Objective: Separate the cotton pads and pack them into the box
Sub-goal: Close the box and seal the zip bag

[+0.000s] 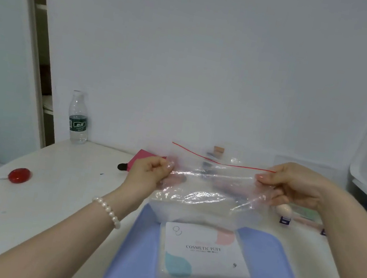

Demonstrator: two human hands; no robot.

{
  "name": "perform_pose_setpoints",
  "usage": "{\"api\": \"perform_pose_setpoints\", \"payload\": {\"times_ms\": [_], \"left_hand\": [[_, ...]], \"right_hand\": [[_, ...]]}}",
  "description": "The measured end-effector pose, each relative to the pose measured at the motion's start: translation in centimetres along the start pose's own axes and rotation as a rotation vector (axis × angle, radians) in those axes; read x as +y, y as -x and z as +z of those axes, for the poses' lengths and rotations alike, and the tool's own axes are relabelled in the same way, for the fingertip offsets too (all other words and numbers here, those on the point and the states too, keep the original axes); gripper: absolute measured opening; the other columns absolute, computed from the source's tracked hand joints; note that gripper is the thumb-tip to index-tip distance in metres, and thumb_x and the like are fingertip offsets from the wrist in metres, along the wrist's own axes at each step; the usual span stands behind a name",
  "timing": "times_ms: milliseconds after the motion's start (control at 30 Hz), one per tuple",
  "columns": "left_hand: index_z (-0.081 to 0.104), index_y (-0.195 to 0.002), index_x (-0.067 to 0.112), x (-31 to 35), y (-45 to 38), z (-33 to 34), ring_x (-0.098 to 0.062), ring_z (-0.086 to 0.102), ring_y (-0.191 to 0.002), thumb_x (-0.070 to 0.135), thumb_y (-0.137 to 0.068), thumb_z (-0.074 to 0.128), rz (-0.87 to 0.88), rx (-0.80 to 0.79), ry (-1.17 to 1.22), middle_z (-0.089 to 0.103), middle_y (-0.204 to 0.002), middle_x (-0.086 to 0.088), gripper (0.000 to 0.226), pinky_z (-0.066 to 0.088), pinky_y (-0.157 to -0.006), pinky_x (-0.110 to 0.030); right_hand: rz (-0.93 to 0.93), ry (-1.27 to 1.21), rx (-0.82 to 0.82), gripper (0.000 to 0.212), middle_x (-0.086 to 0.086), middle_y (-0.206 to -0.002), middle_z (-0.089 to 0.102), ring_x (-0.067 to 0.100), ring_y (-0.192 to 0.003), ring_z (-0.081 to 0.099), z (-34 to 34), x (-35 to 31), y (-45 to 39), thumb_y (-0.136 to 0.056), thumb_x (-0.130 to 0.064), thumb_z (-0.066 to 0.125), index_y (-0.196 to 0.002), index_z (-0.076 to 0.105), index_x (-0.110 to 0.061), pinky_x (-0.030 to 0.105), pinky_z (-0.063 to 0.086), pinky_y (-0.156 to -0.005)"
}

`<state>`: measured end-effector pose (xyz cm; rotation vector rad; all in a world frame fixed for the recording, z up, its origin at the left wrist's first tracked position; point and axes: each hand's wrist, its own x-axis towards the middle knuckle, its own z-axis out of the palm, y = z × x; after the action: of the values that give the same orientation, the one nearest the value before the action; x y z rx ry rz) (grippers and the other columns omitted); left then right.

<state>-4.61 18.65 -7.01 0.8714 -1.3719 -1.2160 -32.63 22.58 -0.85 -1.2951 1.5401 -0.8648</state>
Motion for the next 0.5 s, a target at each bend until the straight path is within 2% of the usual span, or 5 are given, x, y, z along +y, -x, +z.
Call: {"api": "perform_pose_setpoints", "payload": {"times_ms": [67,133,333,400,500], "left_hand": [[0.058,-0.079,0.001,0.2,-0.1,-0.4,-0.003,0.062,-0.05,0.004,-0.094,0.049,-0.085,-0.038,0.082,0.064,-0.056,0.003,0.018,0.051,-0.059,-0.02],[0.057,-0.075,0.004,0.4,-0.2,-0.1,-0.002,0.058,-0.046,0.006,-0.095,0.049,-0.142,-0.028,0.082,0.063,-0.053,0.003,0.022,0.051,-0.054,-0.018],[0.052,-0.067,0.008,-0.1,-0.2,1.5,-0.004,0.043,-0.032,0.01,-0.095,0.052,-0.019,0.066,-0.158,0.054,-0.039,0.011,0.028,0.039,-0.038,-0.016],[0.054,-0.069,0.007,-0.1,-0.1,1.5,-0.006,0.044,-0.032,0.009,-0.095,0.052,-0.019,0.058,-0.145,0.057,-0.042,0.011,0.026,0.041,-0.039,-0.018],[0.06,-0.084,0.006,0.3,-0.1,1.1,-0.009,0.049,-0.034,0.006,-0.093,0.054,-0.025,0.013,-0.127,0.065,-0.054,0.005,0.011,0.044,-0.043,-0.021]], "right_hand": [[0.063,0.134,-0.014,0.006,0.018,-0.075,0.07,0.026,-0.057,0.067,-0.1,0.0,-0.1,-0.074,-0.008,0.07,-0.072,0.069,-0.002,0.025,0.053,-0.046],[0.09,0.345,0.013,0.007,0.014,-0.081,0.071,0.025,-0.069,0.065,0.3,-0.4,-0.5,-0.078,-0.008,0.071,-0.084,0.072,-0.004,0.026,0.054,-0.058],[-0.203,0.551,0.09,0.037,-0.011,-0.099,0.065,0.009,-0.102,0.056,4.5,-4.6,-1.5,-0.069,-0.027,0.081,-0.103,0.069,-0.016,0.025,0.037,-0.097],[-0.24,0.587,0.042,0.041,-0.006,-0.098,0.068,0.011,-0.095,0.058,6.1,-5.9,-1.9,-0.07,-0.038,0.078,-0.102,0.07,-0.014,0.029,0.04,-0.098],[-0.273,0.609,0.006,0.025,-0.001,-0.075,0.064,0.018,-0.076,0.053,7.7,-7.0,-2.6,-0.079,-0.031,0.072,-0.09,0.072,-0.009,0.034,0.046,-0.081]]}}
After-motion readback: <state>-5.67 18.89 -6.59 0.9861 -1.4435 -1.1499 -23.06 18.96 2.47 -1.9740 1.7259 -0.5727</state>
